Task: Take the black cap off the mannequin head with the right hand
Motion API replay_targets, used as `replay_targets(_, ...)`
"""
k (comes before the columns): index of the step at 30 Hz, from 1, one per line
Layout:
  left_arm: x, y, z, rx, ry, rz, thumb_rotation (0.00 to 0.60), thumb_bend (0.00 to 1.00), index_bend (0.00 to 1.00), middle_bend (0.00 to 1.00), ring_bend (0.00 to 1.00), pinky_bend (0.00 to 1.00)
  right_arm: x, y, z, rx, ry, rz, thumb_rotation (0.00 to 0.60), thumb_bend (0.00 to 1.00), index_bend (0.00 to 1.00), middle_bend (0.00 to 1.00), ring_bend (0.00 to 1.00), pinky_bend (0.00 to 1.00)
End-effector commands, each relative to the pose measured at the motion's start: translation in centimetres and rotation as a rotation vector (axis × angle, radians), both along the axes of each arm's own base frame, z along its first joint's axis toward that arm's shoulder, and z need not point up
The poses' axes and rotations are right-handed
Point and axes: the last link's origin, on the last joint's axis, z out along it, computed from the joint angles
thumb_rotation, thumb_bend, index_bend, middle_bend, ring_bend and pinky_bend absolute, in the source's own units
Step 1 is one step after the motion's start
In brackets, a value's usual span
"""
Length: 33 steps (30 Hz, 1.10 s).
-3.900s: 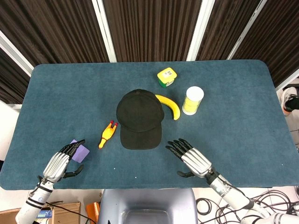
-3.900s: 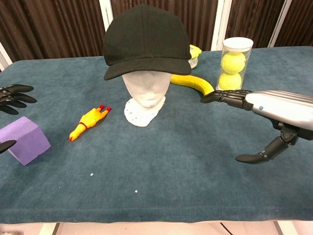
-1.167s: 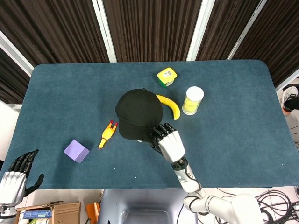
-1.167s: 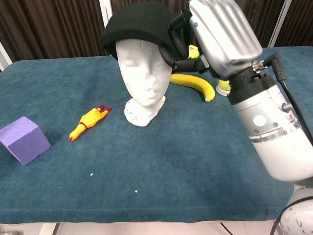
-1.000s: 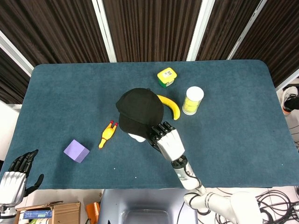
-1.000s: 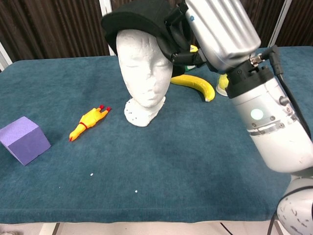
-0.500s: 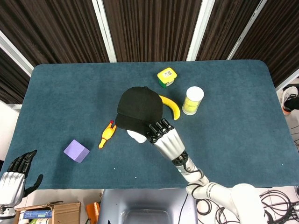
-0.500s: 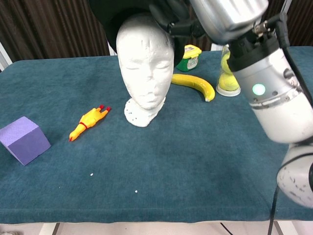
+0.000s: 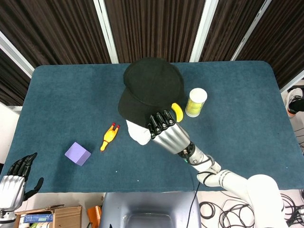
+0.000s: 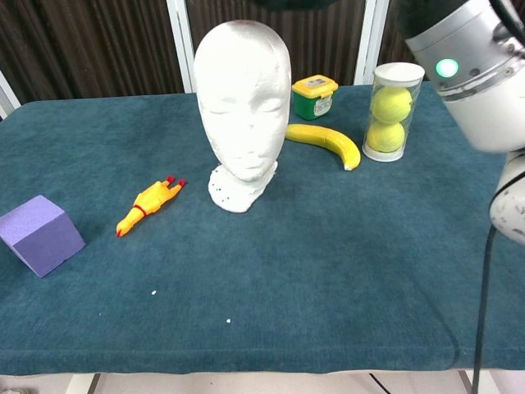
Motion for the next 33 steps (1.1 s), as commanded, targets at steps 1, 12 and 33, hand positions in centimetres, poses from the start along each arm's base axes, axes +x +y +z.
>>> replay_targets(1, -0.1, -0.1, 0.2, 0.006, -0.002, 0.002, 0.6, 0.36, 0.02, 0.17, 0.15, 0.22, -1.6, 0.6, 1.1, -0.021, 0.021, 0.009, 0.6, 0.43, 1.0, 0.77, 0.7, 0.76)
replay_targets(12, -0.2, -0.3, 0.3, 0.017, -0.013, 0.001, 0.6, 0.36, 0.02, 0.17, 0.15, 0.22, -12.5, 4.8, 3.4, 0.062, 0.164, -0.128, 0.6, 0.44, 1.0, 0.77, 0.7, 0.77)
replay_targets(33, 0.0, -0.2, -0.6, -0.007, 0.001, 0.006, 0.6, 0.36, 0.02, 0.17, 0.15, 0.22, -20.7, 6.8, -3.7, 0.344, 0.273, -0.345, 0.6, 0.39, 0.78, 0.71, 0.65, 0.76)
